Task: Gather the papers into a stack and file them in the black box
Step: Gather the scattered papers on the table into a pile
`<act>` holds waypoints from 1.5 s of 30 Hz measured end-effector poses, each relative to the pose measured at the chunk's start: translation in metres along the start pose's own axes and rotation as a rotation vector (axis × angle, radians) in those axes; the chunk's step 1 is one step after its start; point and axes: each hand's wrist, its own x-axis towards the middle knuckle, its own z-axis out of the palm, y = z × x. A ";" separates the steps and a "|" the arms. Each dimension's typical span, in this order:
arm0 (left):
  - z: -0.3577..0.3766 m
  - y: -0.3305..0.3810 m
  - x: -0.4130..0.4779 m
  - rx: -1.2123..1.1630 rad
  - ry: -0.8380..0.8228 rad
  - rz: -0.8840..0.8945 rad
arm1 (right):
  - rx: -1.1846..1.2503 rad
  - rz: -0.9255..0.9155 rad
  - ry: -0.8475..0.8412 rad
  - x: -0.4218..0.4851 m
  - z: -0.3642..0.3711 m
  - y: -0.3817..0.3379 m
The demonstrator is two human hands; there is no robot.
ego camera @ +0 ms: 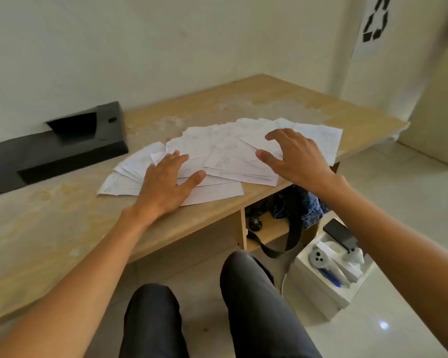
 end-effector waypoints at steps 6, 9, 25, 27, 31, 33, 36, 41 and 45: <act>0.013 0.000 0.012 0.053 -0.024 0.006 | -0.149 0.222 0.144 0.002 0.002 0.045; 0.013 0.000 0.013 0.040 -0.052 0.001 | -0.198 0.354 0.102 0.006 0.001 0.063; 0.013 -0.005 0.018 0.072 -0.054 0.021 | -0.246 0.473 -0.010 0.041 0.015 0.060; 0.013 -0.005 0.018 0.066 -0.053 0.020 | -0.255 0.460 -0.061 0.048 0.018 0.060; 0.013 -0.006 0.017 0.044 -0.054 0.033 | -0.191 0.458 -0.029 0.059 0.022 0.057; 0.013 -0.007 0.017 0.036 -0.050 0.042 | -0.185 0.533 0.013 0.061 0.023 0.057; 0.014 -0.009 0.018 0.027 -0.042 0.051 | -0.245 0.551 -0.034 0.064 0.029 0.053; 0.015 -0.011 0.019 0.017 -0.040 0.049 | -0.234 0.471 -0.092 0.077 0.037 0.050; 0.015 -0.011 0.019 0.014 -0.039 0.054 | -0.134 0.433 -0.113 0.087 0.038 0.051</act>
